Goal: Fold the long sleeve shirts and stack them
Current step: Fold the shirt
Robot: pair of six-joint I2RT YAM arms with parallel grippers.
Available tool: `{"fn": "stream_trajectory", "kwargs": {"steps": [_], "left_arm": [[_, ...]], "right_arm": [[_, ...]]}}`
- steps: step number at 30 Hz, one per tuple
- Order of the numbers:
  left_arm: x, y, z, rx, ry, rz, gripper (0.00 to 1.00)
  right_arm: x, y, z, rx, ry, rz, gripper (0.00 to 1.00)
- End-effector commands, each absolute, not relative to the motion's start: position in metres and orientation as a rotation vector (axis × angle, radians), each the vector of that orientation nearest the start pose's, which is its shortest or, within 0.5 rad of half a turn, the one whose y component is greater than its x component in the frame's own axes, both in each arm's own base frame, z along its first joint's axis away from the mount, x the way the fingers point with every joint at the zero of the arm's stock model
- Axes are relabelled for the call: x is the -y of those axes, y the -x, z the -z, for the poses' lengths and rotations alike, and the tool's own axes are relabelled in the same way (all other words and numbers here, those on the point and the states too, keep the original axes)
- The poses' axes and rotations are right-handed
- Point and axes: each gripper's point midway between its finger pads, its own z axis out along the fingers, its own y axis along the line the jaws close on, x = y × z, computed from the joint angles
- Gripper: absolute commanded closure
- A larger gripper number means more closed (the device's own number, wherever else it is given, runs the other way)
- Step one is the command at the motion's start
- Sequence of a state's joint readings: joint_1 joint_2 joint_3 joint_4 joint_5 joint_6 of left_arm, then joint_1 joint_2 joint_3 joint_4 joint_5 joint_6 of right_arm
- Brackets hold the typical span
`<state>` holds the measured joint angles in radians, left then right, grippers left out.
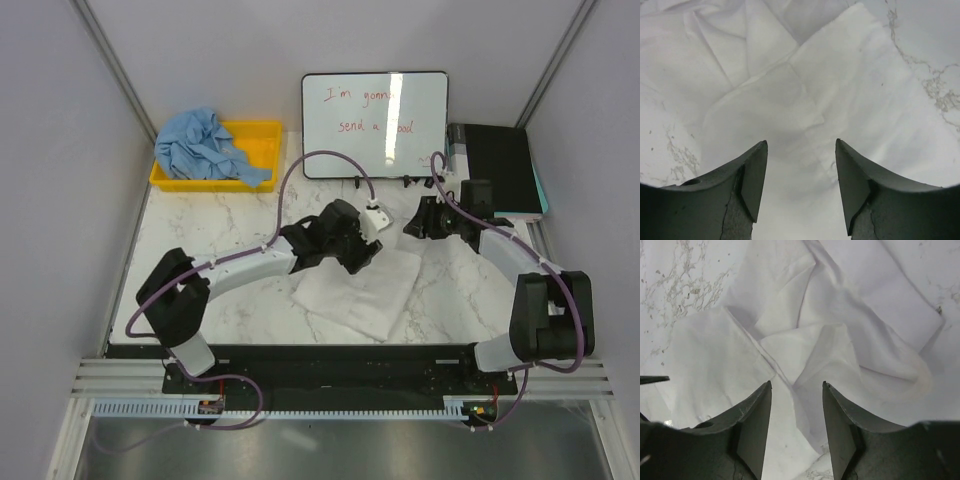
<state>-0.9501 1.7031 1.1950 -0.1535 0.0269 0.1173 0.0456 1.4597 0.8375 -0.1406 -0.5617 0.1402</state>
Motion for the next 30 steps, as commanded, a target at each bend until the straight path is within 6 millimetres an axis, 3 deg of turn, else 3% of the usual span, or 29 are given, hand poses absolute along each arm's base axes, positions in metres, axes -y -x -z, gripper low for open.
{"fn": "stream_trajectory", "kwargs": {"steps": [1,5,7,14,16,19,21,22,23,25,26,27,30], "left_arm": [[0.339,-0.253,-0.132,-1.912,-1.427,0.646,0.33],[0.304,-0.238,-0.085,-1.975,-1.628,0.576,0.33],[0.297,-0.232,-0.065,-2.028,-1.667,0.568,0.34],[0.290,-0.209,-0.034,-2.255,-1.586,0.631,0.39],[0.295,-0.200,-0.034,-2.306,-1.541,0.675,0.40],[0.302,-0.197,-0.036,-2.354,-1.471,0.711,0.42],[0.302,-0.207,-0.041,-2.370,-1.398,0.735,0.42],[0.299,-0.218,-0.046,-2.378,-1.339,0.752,0.42],[0.301,-0.222,-0.058,-2.343,-1.321,0.778,0.42],[0.305,-0.223,-0.078,-2.239,-1.358,0.854,0.39],[0.309,-0.218,-0.101,-2.149,-1.378,0.911,0.38],[0.309,-0.215,-0.109,-2.098,-1.413,0.922,0.34],[0.308,-0.216,-0.131,-2.010,-1.456,0.925,0.27]], "right_arm": [[-0.107,-0.353,-0.102,-2.317,0.274,-0.678,0.46],[-0.111,-0.365,-0.077,-2.373,0.339,-0.623,0.47],[-0.113,-0.371,-0.061,-2.399,0.351,-0.611,0.48],[-0.139,-0.403,-0.037,-2.396,0.493,-0.543,0.52],[-0.146,-0.410,-0.029,-2.395,0.519,-0.538,0.53],[-0.168,-0.439,-0.041,-2.324,0.554,-0.525,0.53],[-0.175,-0.447,-0.041,-2.317,0.552,-0.536,0.54],[-0.177,-0.456,-0.051,-2.297,0.549,-0.531,0.54],[-0.176,-0.457,-0.053,-2.292,0.555,-0.527,0.54],[-0.176,-0.455,-0.071,-2.259,0.577,-0.547,0.54],[-0.176,-0.452,-0.079,-2.242,0.593,-0.556,0.52],[-0.177,-0.450,-0.101,-2.191,0.622,-0.558,0.51],[-0.185,-0.434,-0.135,-2.123,0.665,-0.628,0.48]]}}
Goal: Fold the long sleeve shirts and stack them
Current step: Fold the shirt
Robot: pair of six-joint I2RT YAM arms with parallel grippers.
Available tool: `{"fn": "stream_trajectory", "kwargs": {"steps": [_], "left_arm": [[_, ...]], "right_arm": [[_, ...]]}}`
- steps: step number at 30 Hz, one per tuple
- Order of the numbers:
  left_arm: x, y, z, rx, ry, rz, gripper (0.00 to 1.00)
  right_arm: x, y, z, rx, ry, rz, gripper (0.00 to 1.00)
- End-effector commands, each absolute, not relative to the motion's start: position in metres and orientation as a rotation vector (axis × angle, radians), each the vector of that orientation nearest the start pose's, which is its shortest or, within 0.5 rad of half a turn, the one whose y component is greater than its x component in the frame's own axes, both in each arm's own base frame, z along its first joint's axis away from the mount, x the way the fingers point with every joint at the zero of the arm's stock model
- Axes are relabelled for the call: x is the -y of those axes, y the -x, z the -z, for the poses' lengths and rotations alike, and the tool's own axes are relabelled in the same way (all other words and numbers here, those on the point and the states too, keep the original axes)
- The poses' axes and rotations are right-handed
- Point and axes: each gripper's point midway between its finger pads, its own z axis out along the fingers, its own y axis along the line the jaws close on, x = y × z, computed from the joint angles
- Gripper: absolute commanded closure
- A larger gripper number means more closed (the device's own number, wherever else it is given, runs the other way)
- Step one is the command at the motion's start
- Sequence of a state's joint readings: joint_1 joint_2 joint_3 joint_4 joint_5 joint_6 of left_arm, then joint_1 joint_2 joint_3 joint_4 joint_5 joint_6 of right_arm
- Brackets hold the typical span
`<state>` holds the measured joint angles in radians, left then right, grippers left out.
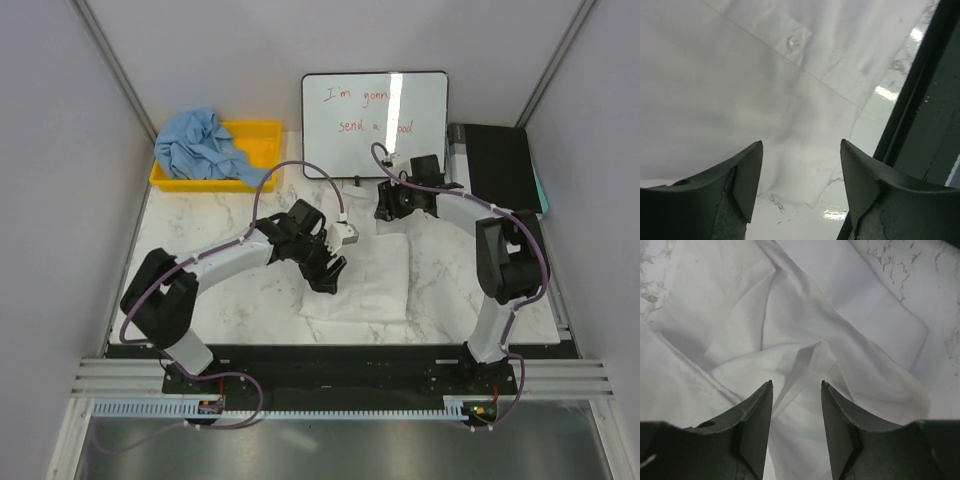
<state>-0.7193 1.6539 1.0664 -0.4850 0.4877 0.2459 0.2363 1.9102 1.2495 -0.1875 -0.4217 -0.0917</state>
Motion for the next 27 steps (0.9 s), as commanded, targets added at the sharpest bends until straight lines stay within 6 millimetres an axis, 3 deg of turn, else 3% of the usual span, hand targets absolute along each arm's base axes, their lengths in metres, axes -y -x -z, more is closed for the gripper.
{"fn": "stream_trajectory", "kwargs": {"steps": [1,5,10,11,12,13,15,16,17,18,20,22,23,24,27], "left_arm": [[0.308,-0.224,-0.137,-2.007,-1.447,0.897,0.26],[0.307,-0.257,-0.149,-1.970,-1.393,0.920,0.24],[0.317,-0.337,-0.157,-1.955,-1.281,0.808,0.25],[0.321,-0.349,-0.159,-1.949,-1.261,0.791,0.27],[0.325,-0.366,-0.170,-1.924,-1.238,0.769,0.29],[0.326,-0.378,-0.158,-1.958,-1.225,0.748,0.30],[0.330,-0.400,-0.163,-1.939,-1.207,0.702,0.32],[0.328,-0.413,-0.149,-1.972,-1.185,0.654,0.32],[0.330,-0.424,-0.150,-1.953,-1.156,0.646,0.32],[0.328,-0.437,-0.152,-1.939,-1.126,0.635,0.32],[0.325,-0.460,-0.134,-1.964,-1.083,0.579,0.31],[0.323,-0.488,-0.137,-1.964,-1.038,0.488,0.31],[0.321,-0.496,-0.116,-2.015,-1.036,0.454,0.32],[0.319,-0.508,-0.126,-2.016,-1.008,0.419,0.33],[0.306,-0.520,-0.119,-2.053,-0.959,0.392,0.32]], "right_arm": [[-0.187,-0.429,-0.141,-2.119,0.671,-0.650,0.48],[-0.185,-0.425,-0.149,-2.100,0.698,-0.635,0.51],[-0.182,-0.433,-0.124,-2.137,0.728,-0.599,0.65],[-0.179,-0.437,-0.109,-2.172,0.716,-0.580,0.67],[-0.178,-0.443,-0.107,-2.179,0.708,-0.566,0.68],[-0.176,-0.446,-0.101,-2.188,0.719,-0.544,0.69],[-0.169,-0.456,-0.093,-2.189,0.716,-0.481,0.68],[-0.166,-0.458,-0.091,-2.187,0.718,-0.475,0.68],[-0.165,-0.460,-0.091,-2.177,0.732,-0.473,0.68],[-0.164,-0.462,-0.093,-2.169,0.733,-0.471,0.67],[-0.162,-0.464,-0.103,-2.145,0.737,-0.484,0.64],[-0.158,-0.468,-0.116,-2.122,0.728,-0.502,0.62],[-0.155,-0.469,-0.122,-2.119,0.730,-0.493,0.61],[-0.150,-0.470,-0.126,-2.129,0.749,-0.469,0.60],[-0.127,-0.472,-0.126,-2.142,0.766,-0.409,0.50]]}}
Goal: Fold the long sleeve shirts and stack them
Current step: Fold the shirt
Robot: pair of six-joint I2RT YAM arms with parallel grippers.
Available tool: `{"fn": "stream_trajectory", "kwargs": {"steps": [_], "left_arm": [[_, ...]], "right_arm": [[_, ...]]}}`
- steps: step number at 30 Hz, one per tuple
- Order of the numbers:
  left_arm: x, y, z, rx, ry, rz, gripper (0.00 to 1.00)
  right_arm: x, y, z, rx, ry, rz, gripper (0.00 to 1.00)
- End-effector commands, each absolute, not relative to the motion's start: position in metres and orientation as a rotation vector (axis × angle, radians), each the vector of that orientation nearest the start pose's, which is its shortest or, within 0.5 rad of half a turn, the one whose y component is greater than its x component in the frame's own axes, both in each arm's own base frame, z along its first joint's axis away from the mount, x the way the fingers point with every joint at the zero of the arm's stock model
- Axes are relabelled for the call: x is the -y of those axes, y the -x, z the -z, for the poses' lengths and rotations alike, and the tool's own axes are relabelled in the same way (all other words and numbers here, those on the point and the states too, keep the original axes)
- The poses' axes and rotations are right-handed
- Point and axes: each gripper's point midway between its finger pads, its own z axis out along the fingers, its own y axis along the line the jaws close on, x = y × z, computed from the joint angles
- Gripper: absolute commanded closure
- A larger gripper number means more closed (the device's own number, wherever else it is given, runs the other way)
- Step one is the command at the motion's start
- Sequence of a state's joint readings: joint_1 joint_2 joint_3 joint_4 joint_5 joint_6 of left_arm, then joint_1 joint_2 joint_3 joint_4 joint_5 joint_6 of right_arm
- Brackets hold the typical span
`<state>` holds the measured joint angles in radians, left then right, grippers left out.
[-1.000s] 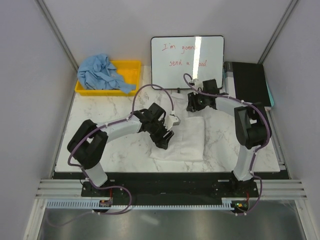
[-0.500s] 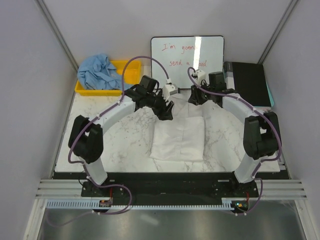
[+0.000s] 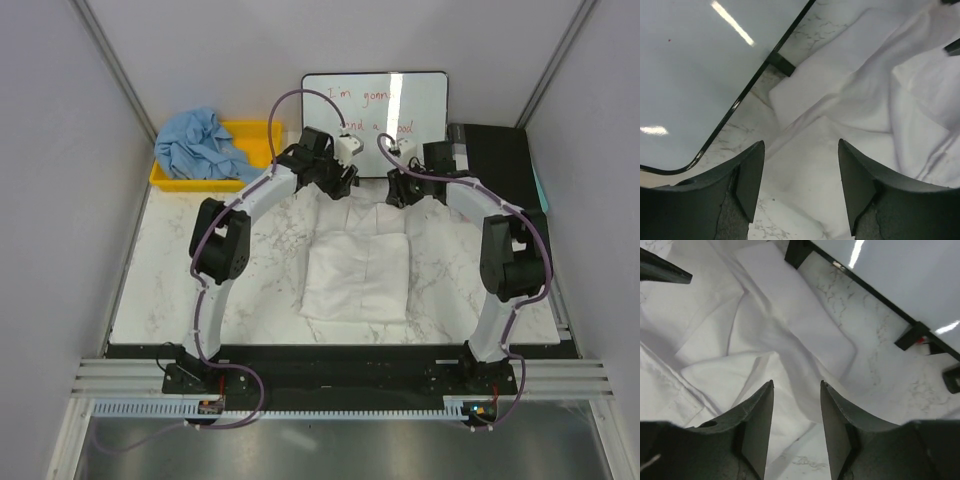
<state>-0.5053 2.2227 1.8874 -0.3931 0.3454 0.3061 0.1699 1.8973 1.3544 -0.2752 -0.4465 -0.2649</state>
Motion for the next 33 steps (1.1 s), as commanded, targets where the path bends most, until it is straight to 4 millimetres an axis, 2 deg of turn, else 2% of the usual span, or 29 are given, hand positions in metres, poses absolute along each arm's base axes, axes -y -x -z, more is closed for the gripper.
{"fn": "stream_trajectory", "kwargs": {"steps": [1,4,5,6,7,8,9,10,11,12,13,14,16,17,19,20,21,22,24,25,26,28,31,32,33], "left_arm": [[0.304,-0.521,-0.118,-2.061,-0.946,0.396,0.31],[0.300,-0.515,-0.125,-2.067,-0.925,0.468,0.29],[0.303,-0.500,-0.116,-2.066,-0.986,0.501,0.29],[0.312,-0.484,-0.143,-1.986,-1.030,0.572,0.29],[0.322,-0.476,-0.157,-1.896,-1.062,0.613,0.29],[0.323,-0.451,-0.144,-1.888,-1.118,0.665,0.28],[0.335,-0.428,-0.171,-1.794,-1.164,0.728,0.28],[0.341,-0.413,-0.177,-1.749,-1.203,0.756,0.29],[0.350,-0.386,-0.163,-1.719,-1.296,0.782,0.29],[0.355,-0.371,-0.162,-1.685,-1.336,0.794,0.29],[0.359,-0.355,-0.176,-1.618,-1.367,0.804,0.29],[0.366,-0.328,-0.158,-1.578,-1.445,0.829,0.30],[0.373,-0.301,-0.158,-1.519,-1.497,0.822,0.28],[0.379,-0.277,-0.144,-1.496,-1.558,0.833,0.27],[0.383,-0.251,-0.137,-1.442,-1.603,0.839,0.23],[0.383,-0.219,-0.125,-1.375,-1.684,0.832,0.21],[0.387,-0.214,-0.126,-1.313,-1.692,0.773,0.20],[0.389,-0.186,-0.117,-1.231,-1.764,0.760,0.18],[0.397,-0.176,-0.116,-1.150,-1.785,0.698,0.17],[0.404,-0.159,-0.108,-1.113,-1.827,0.689,0.17],[0.411,-0.165,-0.109,-1.093,-1.805,0.620,0.17],[0.422,-0.160,-0.104,-1.043,-1.819,0.562,0.17],[0.438,-0.157,-0.107,-0.983,-1.809,0.517,0.18],[0.441,-0.157,-0.102,-0.976,-1.818,0.507,0.19],[0.448,-0.157,-0.105,-0.944,-1.806,0.497,0.21]], "right_arm": [[-0.117,-0.472,-0.123,-2.156,0.763,-0.389,0.46],[-0.108,-0.462,-0.108,-2.213,0.812,-0.434,0.42],[-0.109,-0.458,-0.101,-2.230,0.824,-0.470,0.41],[-0.108,-0.453,-0.099,-2.258,0.829,-0.491,0.41],[-0.107,-0.450,-0.097,-2.261,0.853,-0.504,0.38],[-0.107,-0.448,-0.094,-2.271,0.857,-0.526,0.38],[-0.103,-0.449,-0.092,-2.279,0.849,-0.519,0.38],[-0.100,-0.450,-0.090,-2.284,0.848,-0.509,0.38],[-0.099,-0.454,-0.084,-2.294,0.844,-0.509,0.39],[-0.097,-0.457,-0.082,-2.298,0.836,-0.515,0.41],[-0.095,-0.458,-0.072,-2.317,0.828,-0.527,0.43],[-0.096,-0.463,-0.074,-2.312,0.819,-0.533,0.44],[-0.099,-0.463,-0.068,-2.320,0.811,-0.574,0.48],[-0.101,-0.463,-0.067,-2.320,0.808,-0.587,0.49],[-0.103,-0.461,-0.064,-2.325,0.803,-0.620,0.49],[-0.104,-0.460,-0.064,-2.326,0.803,-0.625,0.49],[-0.102,-0.460,-0.065,-2.326,0.800,-0.626,0.47],[-0.101,-0.461,-0.064,-2.328,0.793,-0.626,0.47],[-0.099,-0.462,-0.060,-2.341,0.779,-0.631,0.47],[-0.098,-0.465,-0.060,-2.343,0.772,-0.627,0.47],[-0.097,-0.465,-0.057,-2.352,0.760,-0.629,0.49],[-0.096,-0.468,-0.055,-2.356,0.756,-0.623,0.51],[-0.096,-0.470,-0.053,-2.366,0.746,-0.623,0.58],[-0.095,-0.470,-0.051,-2.369,0.745,-0.621,0.58],[-0.095,-0.470,-0.049,-2.372,0.744,-0.623,0.58]]}}
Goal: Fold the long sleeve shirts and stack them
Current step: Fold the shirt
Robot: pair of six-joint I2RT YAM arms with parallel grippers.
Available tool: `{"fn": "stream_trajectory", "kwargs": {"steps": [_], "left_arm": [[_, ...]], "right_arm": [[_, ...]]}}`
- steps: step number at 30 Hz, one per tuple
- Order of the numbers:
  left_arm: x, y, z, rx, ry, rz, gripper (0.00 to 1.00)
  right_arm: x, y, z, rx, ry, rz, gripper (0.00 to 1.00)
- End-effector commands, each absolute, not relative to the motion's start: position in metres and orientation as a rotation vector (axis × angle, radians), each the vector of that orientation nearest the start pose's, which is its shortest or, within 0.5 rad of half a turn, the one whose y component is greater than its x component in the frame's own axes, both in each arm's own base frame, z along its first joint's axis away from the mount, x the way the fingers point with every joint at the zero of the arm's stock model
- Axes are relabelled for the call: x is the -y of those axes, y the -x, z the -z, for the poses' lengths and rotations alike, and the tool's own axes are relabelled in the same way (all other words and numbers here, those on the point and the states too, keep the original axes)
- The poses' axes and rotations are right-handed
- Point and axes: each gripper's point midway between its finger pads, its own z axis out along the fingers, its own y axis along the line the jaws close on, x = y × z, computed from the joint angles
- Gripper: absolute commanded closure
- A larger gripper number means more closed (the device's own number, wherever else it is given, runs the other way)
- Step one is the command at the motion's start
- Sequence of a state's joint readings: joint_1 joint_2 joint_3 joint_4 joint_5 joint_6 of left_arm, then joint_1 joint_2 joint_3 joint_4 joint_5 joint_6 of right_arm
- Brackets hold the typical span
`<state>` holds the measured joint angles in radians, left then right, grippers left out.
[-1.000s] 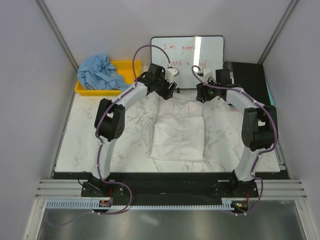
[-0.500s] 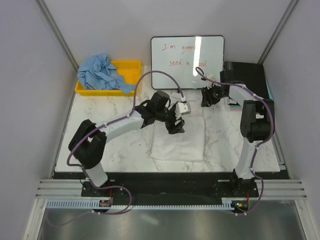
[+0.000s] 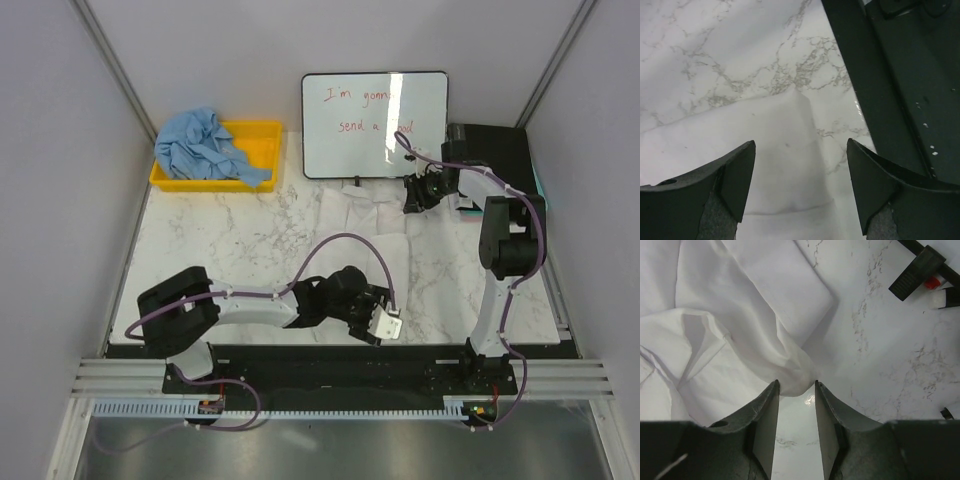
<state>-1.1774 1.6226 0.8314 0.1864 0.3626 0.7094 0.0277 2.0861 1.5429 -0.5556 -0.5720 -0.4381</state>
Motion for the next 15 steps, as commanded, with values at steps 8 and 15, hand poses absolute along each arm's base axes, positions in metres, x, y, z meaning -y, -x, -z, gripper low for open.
{"fn": "stream_trajectory", "kwargs": {"steps": [8,15], "left_arm": [[0.465,-0.143,-0.078,-0.901,-1.880,0.501,0.28],[0.458,-0.148,-0.053,-0.949,-1.904,0.442,0.69]], "right_arm": [[-0.094,-0.476,-0.043,-2.378,0.748,-0.616,0.55],[-0.094,-0.485,-0.042,-2.377,0.746,-0.605,0.77]]}}
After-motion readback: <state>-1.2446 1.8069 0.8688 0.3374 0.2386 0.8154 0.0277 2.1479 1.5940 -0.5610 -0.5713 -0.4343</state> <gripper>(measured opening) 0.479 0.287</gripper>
